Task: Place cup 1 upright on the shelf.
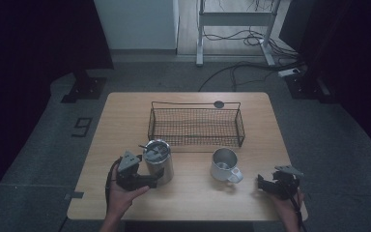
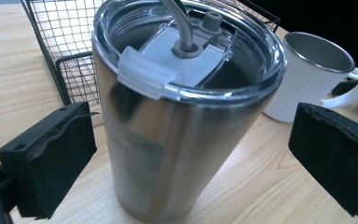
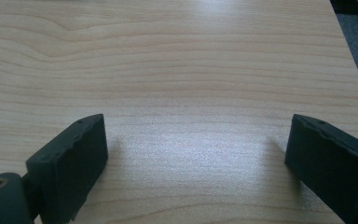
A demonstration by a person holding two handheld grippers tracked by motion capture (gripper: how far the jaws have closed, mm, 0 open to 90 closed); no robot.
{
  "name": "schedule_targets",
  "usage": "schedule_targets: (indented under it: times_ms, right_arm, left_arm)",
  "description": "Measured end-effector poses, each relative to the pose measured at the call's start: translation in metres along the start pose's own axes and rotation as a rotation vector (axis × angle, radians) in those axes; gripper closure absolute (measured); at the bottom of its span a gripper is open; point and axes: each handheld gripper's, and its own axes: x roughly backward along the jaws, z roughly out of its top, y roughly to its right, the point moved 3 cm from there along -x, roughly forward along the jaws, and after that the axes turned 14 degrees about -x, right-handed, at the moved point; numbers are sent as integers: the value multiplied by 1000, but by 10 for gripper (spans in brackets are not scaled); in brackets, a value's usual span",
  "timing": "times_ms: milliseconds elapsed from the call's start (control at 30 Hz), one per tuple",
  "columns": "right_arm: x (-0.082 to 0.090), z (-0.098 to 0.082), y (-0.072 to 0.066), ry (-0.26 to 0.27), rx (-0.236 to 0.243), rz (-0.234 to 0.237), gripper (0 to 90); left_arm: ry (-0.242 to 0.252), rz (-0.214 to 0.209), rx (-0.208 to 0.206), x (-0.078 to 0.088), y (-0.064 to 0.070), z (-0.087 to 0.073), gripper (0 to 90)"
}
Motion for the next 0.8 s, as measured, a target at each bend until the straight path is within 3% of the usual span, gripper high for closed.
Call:
schedule_targets:
  times_ms: [233,800]
  right_arm:
    - [0,0,0,0,-4,-3,53]
    - [0,1,2,3,-14,-14,54]
  left_arm:
    - [1,23,4,-8,0,3,1]
    - [-5,81,-33,-35,-1,7,0]
